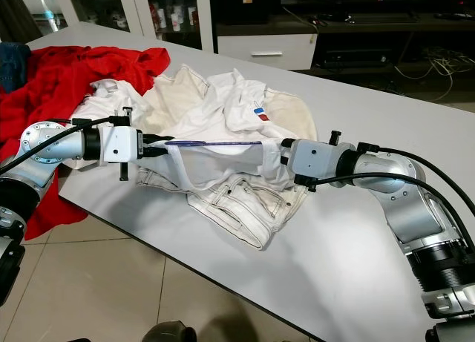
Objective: Hang hanger
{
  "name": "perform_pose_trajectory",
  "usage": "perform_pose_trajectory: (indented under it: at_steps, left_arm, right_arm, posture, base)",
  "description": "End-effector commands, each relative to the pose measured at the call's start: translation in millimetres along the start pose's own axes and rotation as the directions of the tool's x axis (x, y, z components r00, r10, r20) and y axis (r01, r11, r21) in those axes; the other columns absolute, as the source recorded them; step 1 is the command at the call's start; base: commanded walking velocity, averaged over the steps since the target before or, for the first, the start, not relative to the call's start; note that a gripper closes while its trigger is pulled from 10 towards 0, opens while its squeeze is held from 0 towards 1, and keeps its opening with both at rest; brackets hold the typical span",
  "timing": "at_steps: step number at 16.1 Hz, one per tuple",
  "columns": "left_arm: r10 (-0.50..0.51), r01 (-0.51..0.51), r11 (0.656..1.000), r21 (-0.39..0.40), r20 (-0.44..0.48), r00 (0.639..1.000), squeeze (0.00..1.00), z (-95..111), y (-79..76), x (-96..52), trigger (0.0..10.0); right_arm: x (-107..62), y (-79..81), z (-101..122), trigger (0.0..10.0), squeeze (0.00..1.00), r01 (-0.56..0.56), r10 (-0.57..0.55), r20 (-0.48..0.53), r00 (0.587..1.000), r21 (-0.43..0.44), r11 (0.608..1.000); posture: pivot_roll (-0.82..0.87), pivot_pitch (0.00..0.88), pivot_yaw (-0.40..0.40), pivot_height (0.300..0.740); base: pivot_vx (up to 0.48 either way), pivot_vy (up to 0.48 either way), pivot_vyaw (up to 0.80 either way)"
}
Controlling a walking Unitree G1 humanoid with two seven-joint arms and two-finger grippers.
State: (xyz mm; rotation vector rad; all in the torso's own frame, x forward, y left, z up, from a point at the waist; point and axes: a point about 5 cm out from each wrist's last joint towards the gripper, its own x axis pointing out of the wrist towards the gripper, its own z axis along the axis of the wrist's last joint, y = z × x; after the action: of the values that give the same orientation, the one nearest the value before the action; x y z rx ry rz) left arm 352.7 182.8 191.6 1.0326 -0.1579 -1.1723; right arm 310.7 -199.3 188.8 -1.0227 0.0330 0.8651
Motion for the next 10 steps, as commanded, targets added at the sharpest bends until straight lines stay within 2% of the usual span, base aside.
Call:
perform_pose_trajectory:
  at_steps: [1,6,10]
  left_arm:
    - [0.002,-0.002,1.000,0.022,0.001,1.000,0.00,2.0,3.4,-1.5,10.0]
    - [0.000,0.000,1.000,0.014,-0.001,1.000,0.00,0.4,0.1,-0.8,10.0]
    - [-0.005,0.005,1.000,0.014,0.008,1.000,0.00,2.4,0.4,3.6,10.0]
  right_arm:
    - [-0.9,-7.3,2.2,10.0,0.00,0.023,-0.023,-0.007,1.000,-0.015,1.000]
    - [-11.8,-17.7,-1.6,10.0,0.00,0.091,-0.093,-0.051,0.994,-0.051,0.995]
    - [-8.8,-13.5,-0.3,10.0,0.00,0.087,-0.094,-0.057,0.994,-0.111,0.990]
  posture:
    - [0.15,0.000,0.045,0.740]
    - [0.15,0.000,0.046,0.740]
    - [0.14,0.000,0.050,0.740]
  base:
    - [0.000,0.000,0.00]
    - [0.000,0.000,0.00]
    - [0.000,0.000,0.00]
